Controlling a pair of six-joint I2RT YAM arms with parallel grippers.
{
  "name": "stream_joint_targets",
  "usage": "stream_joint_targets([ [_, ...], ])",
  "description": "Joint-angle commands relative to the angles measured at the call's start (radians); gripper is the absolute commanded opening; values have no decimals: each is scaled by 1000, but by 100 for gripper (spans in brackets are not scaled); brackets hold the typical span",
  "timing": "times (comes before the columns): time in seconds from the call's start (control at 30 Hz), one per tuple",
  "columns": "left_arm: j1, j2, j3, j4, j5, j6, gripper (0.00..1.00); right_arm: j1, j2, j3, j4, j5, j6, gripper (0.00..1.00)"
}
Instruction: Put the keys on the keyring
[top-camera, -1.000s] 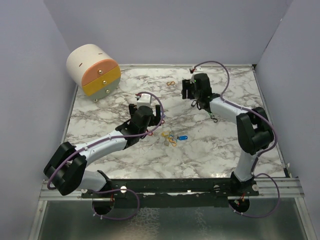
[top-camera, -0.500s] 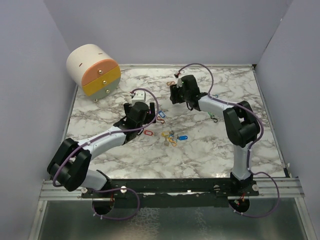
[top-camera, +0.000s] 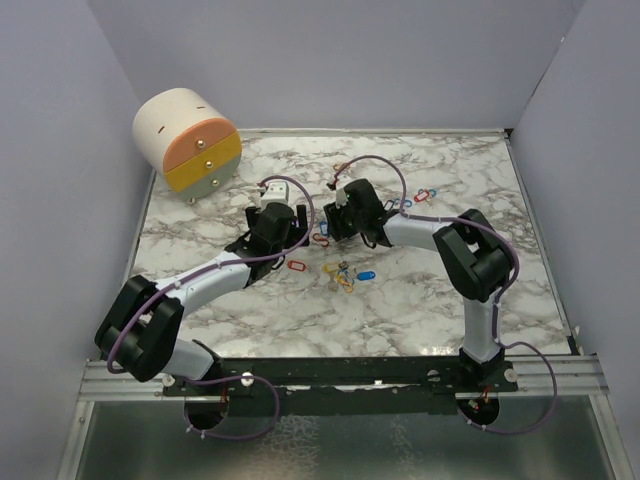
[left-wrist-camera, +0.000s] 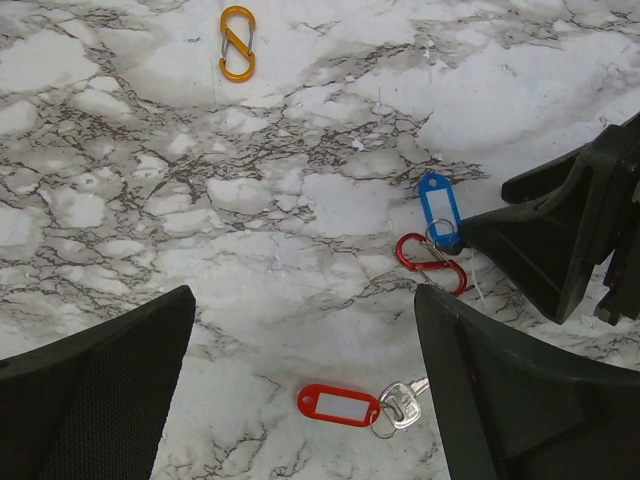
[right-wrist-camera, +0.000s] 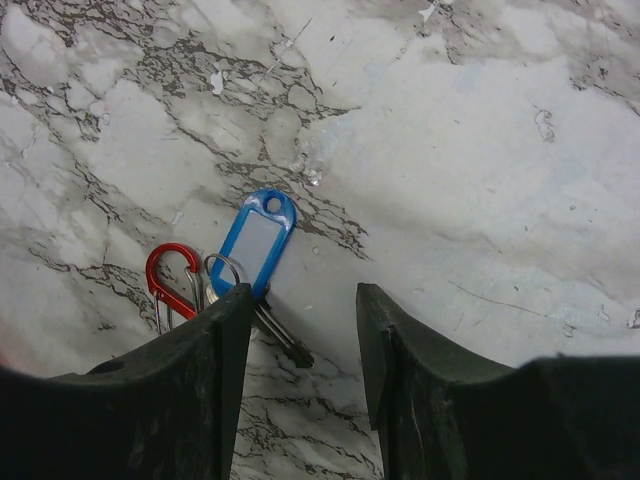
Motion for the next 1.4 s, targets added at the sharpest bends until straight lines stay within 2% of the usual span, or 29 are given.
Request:
stream_joint_targets([
  [0.0, 11, -10, -14, 7, 26, -12, 93, 14, -49, -21, 50, -22, -22, 46],
  [0.4, 22, -19, -25, 6, 28, -11, 93, 44, -117, -80, 104, -9, -48, 41],
  [0.87, 32, -31, -30, -1, 32, -9, 93, 52, -46, -14, 96, -50, -80, 33],
  [1.37, 40, -27, -28, -2, 42, -7, 93, 55, 1, 4, 85, -67, -81, 32],
])
